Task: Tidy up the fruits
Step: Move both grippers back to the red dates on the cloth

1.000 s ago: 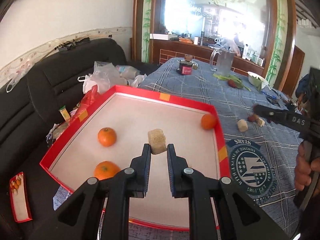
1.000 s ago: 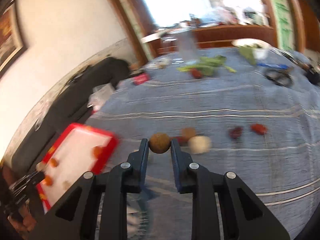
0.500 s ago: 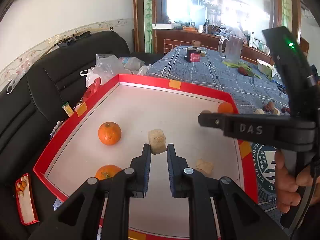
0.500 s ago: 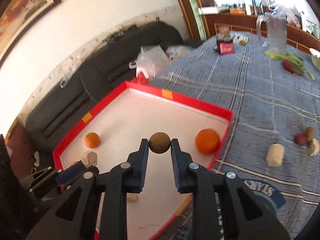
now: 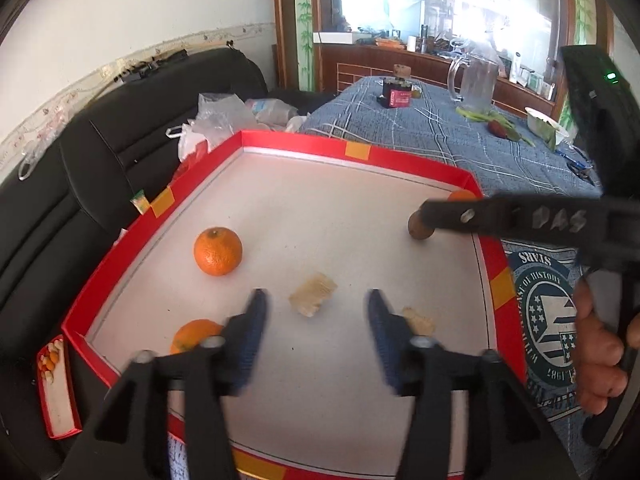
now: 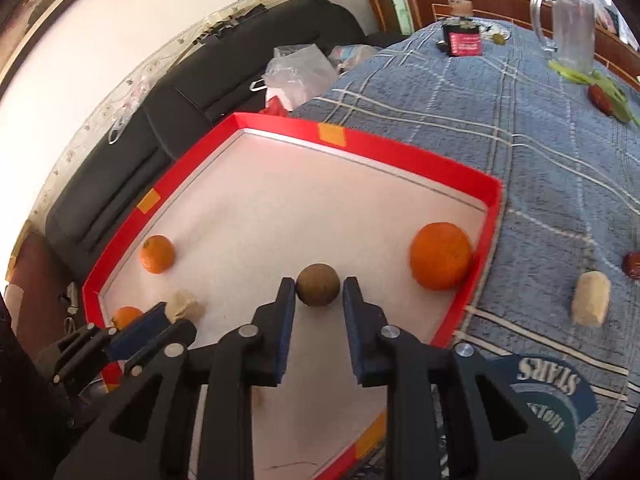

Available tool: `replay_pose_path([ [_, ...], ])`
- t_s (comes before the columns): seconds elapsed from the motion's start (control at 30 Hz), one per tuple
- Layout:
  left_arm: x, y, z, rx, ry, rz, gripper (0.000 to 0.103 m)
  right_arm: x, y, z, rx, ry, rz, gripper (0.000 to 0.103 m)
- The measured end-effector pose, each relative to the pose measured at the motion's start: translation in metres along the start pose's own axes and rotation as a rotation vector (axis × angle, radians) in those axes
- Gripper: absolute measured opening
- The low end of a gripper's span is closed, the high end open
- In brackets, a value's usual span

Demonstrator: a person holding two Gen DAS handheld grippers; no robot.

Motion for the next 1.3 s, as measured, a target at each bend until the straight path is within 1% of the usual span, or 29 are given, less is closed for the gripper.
replay_pose_path([
  [0.03,-0.002,-0.001,-0.001,-0.002,-0.01,-0.007,0.067,-0.003,0.0,-0.003,0.013,-0.026,-0.014,0.039],
  [0.1,-0.006,-0.002,-0.004,-0.005,-0.021,-0.016,0.067,-0.017,-0.001,-0.011,0.038,-0.057,-0.059,0.041],
  [0.2,-0.009,-0.006,-0.01,-0.009,-0.024,-0.018,0.067,-0.038,-0.002,-0.022,0.045,-0.066,-0.116,0.044],
  [0.3,-0.016,-0.008,-0.022,0.012,-0.027,-0.034,0.068,-0.062,0.0,-0.04,0.061,-0.066,-0.165,0.044],
  [0.47,-0.024,-0.013,-0.051,0.076,-0.018,-0.057,0.069,-0.096,0.004,-0.089,0.137,-0.031,-0.228,0.044],
  [0.6,-0.027,-0.016,-0.085,0.143,0.014,-0.065,0.071,-0.124,0.014,-0.137,0.25,-0.019,-0.271,0.044],
  [0.7,-0.023,-0.017,-0.112,0.19,0.037,-0.057,0.071,-0.144,0.026,-0.174,0.333,0.035,-0.278,0.044],
  [0.77,-0.019,-0.016,-0.132,0.225,0.06,-0.052,0.071,-0.154,0.031,-0.193,0.38,0.054,-0.28,0.044],
  [0.8,-0.017,-0.016,-0.139,0.24,0.069,-0.049,0.071,-0.162,0.035,-0.207,0.419,0.072,-0.294,0.044],
  [0.87,-0.008,-0.018,-0.16,0.291,0.086,-0.045,0.071,-0.174,0.042,-0.228,0.484,0.079,-0.321,0.044],
  [0.93,0.001,-0.023,-0.176,0.346,0.092,-0.052,0.071,-0.179,0.051,-0.247,0.549,0.068,-0.339,0.044],
  [1.0,0.012,-0.032,-0.191,0.39,0.086,-0.049,0.071,-0.176,0.056,-0.255,0.584,0.053,-0.334,0.044],
  [1.03,0.014,-0.036,-0.196,0.404,0.095,-0.051,0.071,-0.174,0.056,-0.257,0.586,0.041,-0.322,0.044],
  [1.07,0.018,-0.041,-0.204,0.423,0.12,-0.051,0.071,-0.169,0.055,-0.257,0.585,0.023,-0.304,0.044],
  [1.13,0.026,-0.047,-0.214,0.441,0.132,-0.044,0.071,-0.162,0.054,-0.255,0.583,0.002,-0.272,0.044],
  [1.17,0.03,-0.049,-0.22,0.452,0.138,-0.042,0.071,-0.161,0.055,-0.256,0.582,0.004,-0.264,0.044],
  [1.23,0.039,-0.051,-0.232,0.487,0.165,-0.032,0.071,-0.166,0.057,-0.26,0.589,0.036,-0.276,0.044],
  [1.3,0.047,-0.048,-0.24,0.524,0.176,-0.018,0.071,-0.169,0.06,-0.268,0.609,0.061,-0.28,0.044],
])
Point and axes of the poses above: each gripper's, at about its wrist camera, not at the fingertips, and x roughly the way its jaws point, z to its left, y to its underside, the point moved 2 cm from there along x, roughly the way its jaws point, and after that the axes turned 6 degrees about -x, right-handed, at the moved point
